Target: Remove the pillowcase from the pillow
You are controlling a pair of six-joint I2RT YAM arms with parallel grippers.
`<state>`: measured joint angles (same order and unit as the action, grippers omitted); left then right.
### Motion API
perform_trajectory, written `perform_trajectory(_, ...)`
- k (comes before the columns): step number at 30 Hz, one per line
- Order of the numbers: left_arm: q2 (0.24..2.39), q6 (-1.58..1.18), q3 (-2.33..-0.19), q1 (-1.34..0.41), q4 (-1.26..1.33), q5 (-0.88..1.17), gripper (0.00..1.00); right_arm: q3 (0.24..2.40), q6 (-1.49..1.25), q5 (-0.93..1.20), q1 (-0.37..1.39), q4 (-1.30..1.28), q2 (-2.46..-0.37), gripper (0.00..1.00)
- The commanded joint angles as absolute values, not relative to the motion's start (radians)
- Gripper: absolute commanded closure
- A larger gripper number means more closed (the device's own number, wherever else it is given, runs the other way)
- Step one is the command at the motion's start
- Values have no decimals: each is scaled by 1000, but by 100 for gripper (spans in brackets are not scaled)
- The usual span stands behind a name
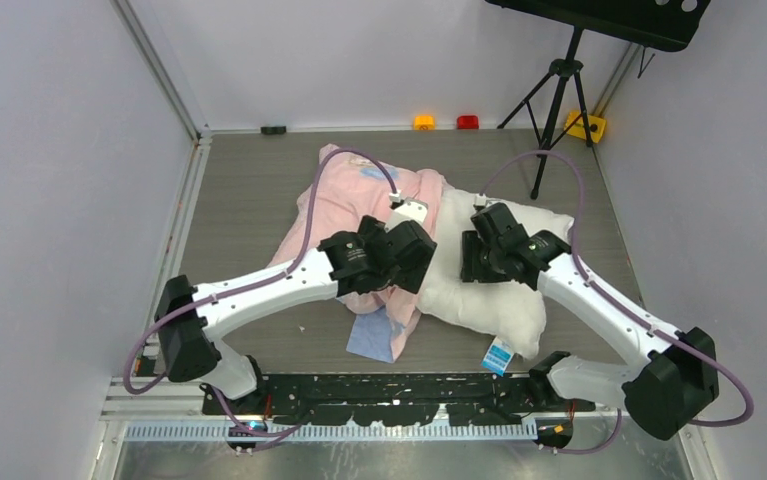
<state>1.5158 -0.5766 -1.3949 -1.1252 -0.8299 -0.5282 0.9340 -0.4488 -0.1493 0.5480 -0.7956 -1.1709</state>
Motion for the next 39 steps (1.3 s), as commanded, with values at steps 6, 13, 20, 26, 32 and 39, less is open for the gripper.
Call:
perform_trajectory(6, 1542, -564, -1333, -1073, -630, -422, 0, 873, -502, -112, 550, -685, -1075, 100)
perform_trajectory(13, 1465, -646, -1114, -838, -493, -256, 21, 904, -516, -196, 549, -728, -992, 100)
perform_trajectory(20, 1309, -629, -989, -571, -557, -320, 74, 957, -576, -579, 531, -824, -804, 100)
perform_trajectory(26, 1154, -641, -870, -351, -505, -271, 87, 1000, -590, -717, 526, -830, -689, 100)
perform_trajectory(32, 1113, -625, -871, -304, -498, -187, 87, 1002, -570, -615, 525, -788, -668, 100)
perform_trajectory(39, 1070, -566, -901, -304, -473, 143, 28, 989, -589, -533, 525, -757, -709, 100)
